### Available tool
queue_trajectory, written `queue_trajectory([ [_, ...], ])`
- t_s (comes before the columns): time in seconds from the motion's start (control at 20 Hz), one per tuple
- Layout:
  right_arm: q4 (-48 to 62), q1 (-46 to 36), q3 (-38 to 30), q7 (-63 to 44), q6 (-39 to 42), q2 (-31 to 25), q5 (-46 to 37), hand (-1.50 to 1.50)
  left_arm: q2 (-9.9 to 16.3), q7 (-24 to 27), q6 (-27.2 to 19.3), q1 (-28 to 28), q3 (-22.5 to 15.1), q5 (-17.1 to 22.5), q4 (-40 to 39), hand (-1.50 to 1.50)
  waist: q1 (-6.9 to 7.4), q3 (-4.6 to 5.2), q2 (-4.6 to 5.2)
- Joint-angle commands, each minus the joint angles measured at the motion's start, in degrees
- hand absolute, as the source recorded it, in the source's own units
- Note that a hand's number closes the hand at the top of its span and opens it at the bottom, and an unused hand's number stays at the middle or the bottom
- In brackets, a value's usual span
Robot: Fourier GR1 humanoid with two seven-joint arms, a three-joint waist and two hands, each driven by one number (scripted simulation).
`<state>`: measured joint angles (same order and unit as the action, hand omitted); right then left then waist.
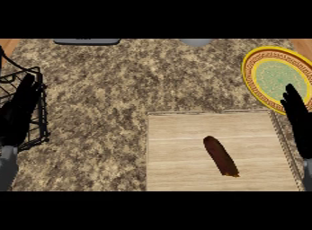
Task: Pick the sweet potato from the tray and place it in the plate
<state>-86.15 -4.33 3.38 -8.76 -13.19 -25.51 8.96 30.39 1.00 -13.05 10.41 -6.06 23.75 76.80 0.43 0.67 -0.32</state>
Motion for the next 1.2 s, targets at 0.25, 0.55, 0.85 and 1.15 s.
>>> queue_trajectory([
  [0.25,-10.9,-20.6,5.6,6.3,19.2,-5.1,4.3,1.50,-4.2,-13.2,2.3,-3.5,-6.8,2.5,2.3,0.00,3.99,-0.52,0.69],
  [0.55,-3.5,-16.7,1.5,17.2,10.1,-7.4,-7.0,-1.50,-6.8,-13.5,3.6,-6.1,-7.5,2.1,5.4,0.00,0.98,-0.74,0.89],
  [0.85,-3.1,-15.1,1.6,23.3,18.7,-10.6,-4.2,-1.50,-10.7,-13.2,-0.4,-8.5,-10.5,-3.0,7.0,0.00,-0.36,-0.70,0.60],
  [1.15,-5.1,-17.0,4.3,17.6,30.3,-23.6,-9.6,-1.50,-13.0,-11.5,-0.5,-7.8,-10.3,-3.5,4.0,0.00,-0.83,-0.54,0.40],
])
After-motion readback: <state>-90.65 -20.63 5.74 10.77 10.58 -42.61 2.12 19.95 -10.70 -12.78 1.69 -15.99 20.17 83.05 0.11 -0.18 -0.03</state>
